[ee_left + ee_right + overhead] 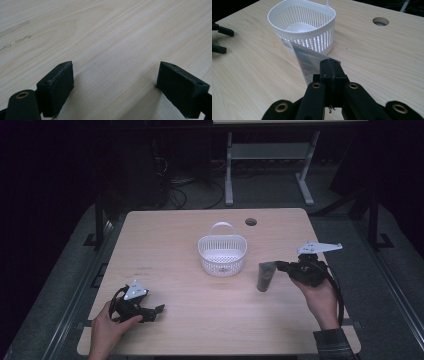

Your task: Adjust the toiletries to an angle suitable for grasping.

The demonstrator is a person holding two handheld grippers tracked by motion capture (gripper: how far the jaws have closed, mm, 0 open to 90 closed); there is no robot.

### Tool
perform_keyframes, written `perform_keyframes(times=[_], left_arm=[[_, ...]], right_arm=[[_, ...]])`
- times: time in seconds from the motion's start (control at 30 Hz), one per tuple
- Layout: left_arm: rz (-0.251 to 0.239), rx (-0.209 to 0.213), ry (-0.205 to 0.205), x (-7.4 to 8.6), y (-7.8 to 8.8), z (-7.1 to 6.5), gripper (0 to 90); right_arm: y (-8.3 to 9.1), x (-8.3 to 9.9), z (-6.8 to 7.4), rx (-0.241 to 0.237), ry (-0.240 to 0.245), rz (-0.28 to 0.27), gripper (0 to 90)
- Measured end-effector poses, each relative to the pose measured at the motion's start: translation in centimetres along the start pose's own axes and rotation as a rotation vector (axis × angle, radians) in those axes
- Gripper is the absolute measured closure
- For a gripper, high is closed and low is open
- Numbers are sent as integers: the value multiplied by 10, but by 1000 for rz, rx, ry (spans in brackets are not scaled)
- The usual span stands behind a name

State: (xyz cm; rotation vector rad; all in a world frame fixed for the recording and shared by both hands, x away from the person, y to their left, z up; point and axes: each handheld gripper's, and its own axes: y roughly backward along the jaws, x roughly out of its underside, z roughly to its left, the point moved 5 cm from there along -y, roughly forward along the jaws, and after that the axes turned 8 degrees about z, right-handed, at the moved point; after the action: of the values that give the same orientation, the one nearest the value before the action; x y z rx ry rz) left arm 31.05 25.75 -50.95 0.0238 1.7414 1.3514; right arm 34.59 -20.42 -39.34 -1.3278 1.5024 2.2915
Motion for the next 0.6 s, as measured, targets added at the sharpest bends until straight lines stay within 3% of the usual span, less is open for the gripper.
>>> perform_keyframes(times=[0.6], left_arm=[[0, -1, 1, 0, 0, 0, 130]], right_arm=[[-7, -4, -13, 17, -4, 4, 898]])
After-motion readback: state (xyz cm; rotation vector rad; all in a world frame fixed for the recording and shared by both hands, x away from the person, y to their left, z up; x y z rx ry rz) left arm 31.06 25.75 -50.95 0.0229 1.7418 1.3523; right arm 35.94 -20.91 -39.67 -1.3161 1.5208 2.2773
